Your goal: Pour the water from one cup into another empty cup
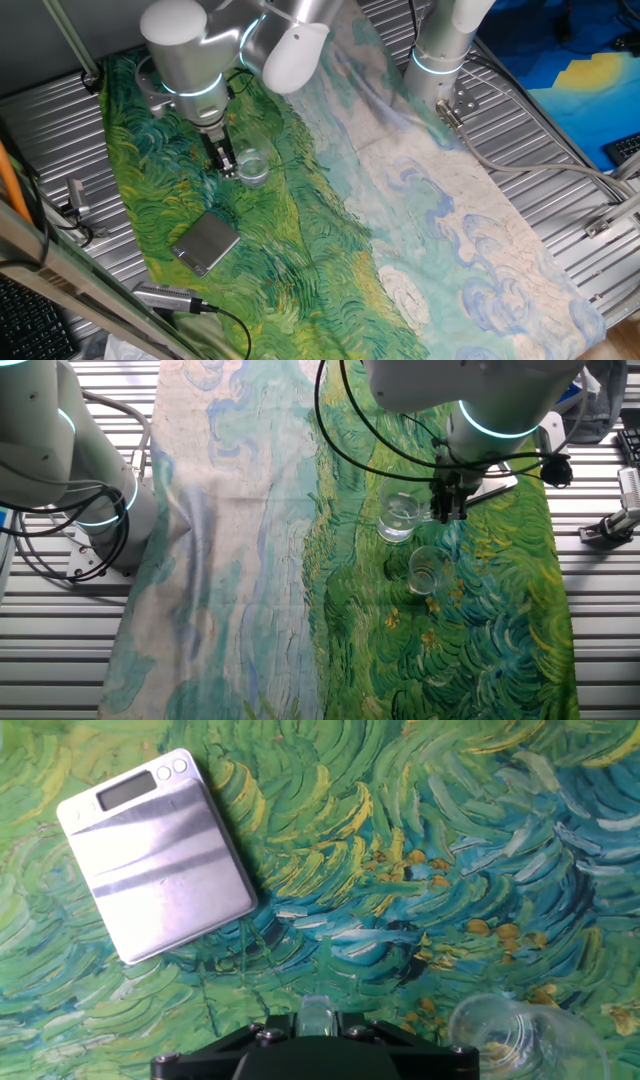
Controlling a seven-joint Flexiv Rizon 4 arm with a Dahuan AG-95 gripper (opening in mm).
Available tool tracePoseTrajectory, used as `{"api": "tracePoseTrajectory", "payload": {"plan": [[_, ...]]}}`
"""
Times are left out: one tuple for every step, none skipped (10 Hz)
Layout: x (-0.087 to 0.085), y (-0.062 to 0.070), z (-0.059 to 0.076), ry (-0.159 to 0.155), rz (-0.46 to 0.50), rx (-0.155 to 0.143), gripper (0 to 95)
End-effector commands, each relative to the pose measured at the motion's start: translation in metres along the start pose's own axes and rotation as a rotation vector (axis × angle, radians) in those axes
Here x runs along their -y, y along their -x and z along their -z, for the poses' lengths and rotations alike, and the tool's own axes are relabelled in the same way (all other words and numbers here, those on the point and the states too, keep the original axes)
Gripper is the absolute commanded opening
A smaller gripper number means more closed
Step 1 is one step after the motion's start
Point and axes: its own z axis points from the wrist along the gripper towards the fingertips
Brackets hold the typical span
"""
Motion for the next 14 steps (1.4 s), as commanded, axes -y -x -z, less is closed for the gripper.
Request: {"api": "tracePoseTrajectory", "payload": {"plan": [[-0.0004, 0.0011, 0.0005, -0.008, 0.006, -0.002, 19.0], [-0.0005, 0.0012, 0.0006, -0.011, 0.009, -0.003, 19.0], [-0.0006, 0.0011, 0.0010, -0.015, 0.012, -0.003, 19.0], [-0.0008, 0.0012, 0.0015, -0.014, 0.013, 0.001, 38.0], [-0.0009, 0.0011, 0.0021, -0.015, 0.012, 0.002, 38.0], [-0.0010, 0.0010, 0.0029, -0.014, 0.012, -0.002, 38.0], [-0.0010, 0.0009, 0.0030, -0.014, 0.012, -0.002, 38.0], [-0.0010, 0.0009, 0.0030, -0.014, 0.012, -0.002, 38.0], [-0.0010, 0.0009, 0.0030, -0.014, 0.012, -0.002, 38.0], [-0.0010, 0.0009, 0.0030, -0.014, 0.012, -0.002, 38.0], [-0.0010, 0.0009, 0.0030, -0.014, 0.012, -0.002, 38.0], [-0.0010, 0.0009, 0.0030, -0.014, 0.012, -0.002, 38.0], [-0.0010, 0.0009, 0.0030, -0.014, 0.012, -0.002, 38.0], [-0.0010, 0.0009, 0.0030, -0.014, 0.012, -0.002, 38.0]]}}
